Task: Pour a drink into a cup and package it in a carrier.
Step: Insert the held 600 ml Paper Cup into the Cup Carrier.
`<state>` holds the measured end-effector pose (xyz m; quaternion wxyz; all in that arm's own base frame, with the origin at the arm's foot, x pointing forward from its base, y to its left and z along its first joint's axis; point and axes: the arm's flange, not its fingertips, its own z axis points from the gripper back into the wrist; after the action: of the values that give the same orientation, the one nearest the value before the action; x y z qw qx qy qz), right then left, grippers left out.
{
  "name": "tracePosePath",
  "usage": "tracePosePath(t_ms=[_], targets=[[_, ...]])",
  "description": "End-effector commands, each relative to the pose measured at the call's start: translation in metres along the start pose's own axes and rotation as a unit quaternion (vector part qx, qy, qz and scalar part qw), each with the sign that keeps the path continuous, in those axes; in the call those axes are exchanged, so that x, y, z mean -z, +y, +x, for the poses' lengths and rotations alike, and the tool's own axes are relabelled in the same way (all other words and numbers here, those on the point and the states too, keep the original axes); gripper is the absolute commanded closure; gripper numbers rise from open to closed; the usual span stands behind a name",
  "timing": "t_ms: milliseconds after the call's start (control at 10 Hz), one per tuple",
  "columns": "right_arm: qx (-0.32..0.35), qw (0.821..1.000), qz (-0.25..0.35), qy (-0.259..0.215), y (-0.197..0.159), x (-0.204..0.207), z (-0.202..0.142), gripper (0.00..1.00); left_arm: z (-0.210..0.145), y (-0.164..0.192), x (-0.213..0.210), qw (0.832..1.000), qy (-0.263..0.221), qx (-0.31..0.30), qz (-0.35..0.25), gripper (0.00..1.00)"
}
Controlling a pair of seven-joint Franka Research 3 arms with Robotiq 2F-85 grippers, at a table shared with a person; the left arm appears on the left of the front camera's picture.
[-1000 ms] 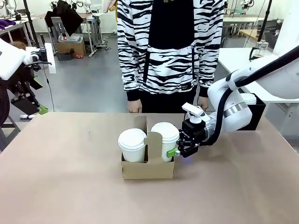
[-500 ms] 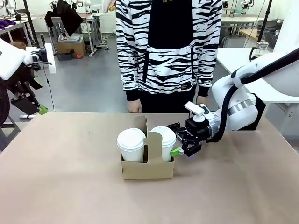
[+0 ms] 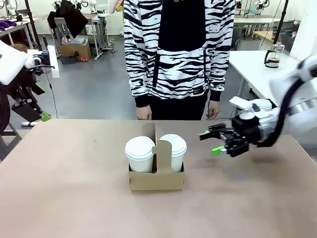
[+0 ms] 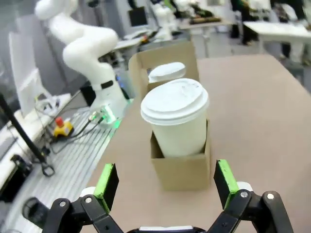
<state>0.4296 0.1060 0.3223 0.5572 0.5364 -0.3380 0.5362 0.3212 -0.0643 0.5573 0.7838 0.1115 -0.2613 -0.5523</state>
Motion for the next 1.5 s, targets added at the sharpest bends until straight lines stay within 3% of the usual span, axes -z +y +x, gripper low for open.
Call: tracePosePath(t_ms=[0,200,500,800,900,1400], targets=[[0.129,0.988,-0.079,0.010,0.057,-0.028,0.022,0.00,0.000,-0.001,-0.001,1.000,0.000,-0.010,0.000,0.00],[0.226,0.961,-0.150,0.045,0.105,-0.058,0.024,0.00,0.000,-0.001,-0.001,1.000,0.000,-0.010,0.000,0.00],[0.316,0.908,-0.253,0.108,0.156,-0.081,0.020,0.00,0.000,-0.001,-0.001,1.000,0.000,-0.010,0.000,0.00],[0.357,0.863,-0.305,0.186,0.160,-0.082,0.011,0.00,0.000,-0.001,-0.001,1.000,0.000,-0.010,0.000,0.00],[0.323,0.893,-0.287,0.126,0.112,-0.123,0.042,0.00,0.000,-0.001,-0.001,1.000,0.000,-0.010,0.000,0.00],[0.323,0.893,-0.287,0.126,0.112,-0.123,0.042,0.00,0.000,-0.001,-0.001,1.000,0.000,-0.010,0.000,0.00]])
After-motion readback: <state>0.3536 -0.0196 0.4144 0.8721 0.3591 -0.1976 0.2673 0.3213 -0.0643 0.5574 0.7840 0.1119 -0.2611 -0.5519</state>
